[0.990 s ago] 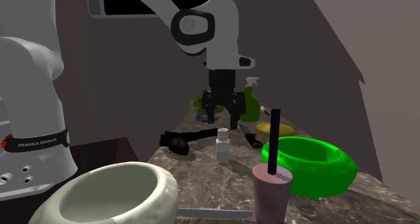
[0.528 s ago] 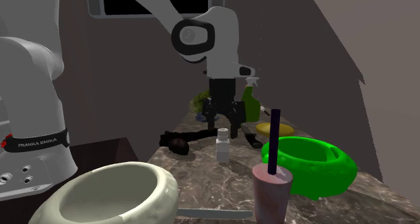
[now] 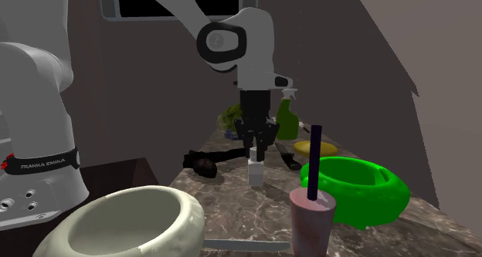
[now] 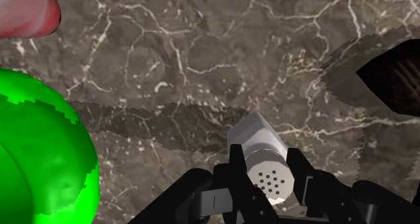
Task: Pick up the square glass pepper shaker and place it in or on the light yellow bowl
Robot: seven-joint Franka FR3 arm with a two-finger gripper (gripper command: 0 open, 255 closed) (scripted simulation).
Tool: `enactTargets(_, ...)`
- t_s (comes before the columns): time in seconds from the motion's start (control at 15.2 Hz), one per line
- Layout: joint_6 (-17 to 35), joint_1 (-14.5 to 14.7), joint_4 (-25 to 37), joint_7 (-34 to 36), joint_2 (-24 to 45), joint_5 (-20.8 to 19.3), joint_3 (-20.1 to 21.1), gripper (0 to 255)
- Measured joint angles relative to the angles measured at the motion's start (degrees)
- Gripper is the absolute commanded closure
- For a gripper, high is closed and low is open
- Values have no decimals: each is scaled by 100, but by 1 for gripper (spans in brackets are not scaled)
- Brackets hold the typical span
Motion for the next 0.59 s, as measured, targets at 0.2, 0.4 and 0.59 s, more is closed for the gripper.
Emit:
enactTargets(0.2, -1, 0, 1, 0, 0, 0, 0, 255)
enactTargets(0.4, 0, 0, 0, 0, 0, 0, 1, 255)
enactTargets(0.59, -146, 14, 23, 51, -133, -81, -21, 255)
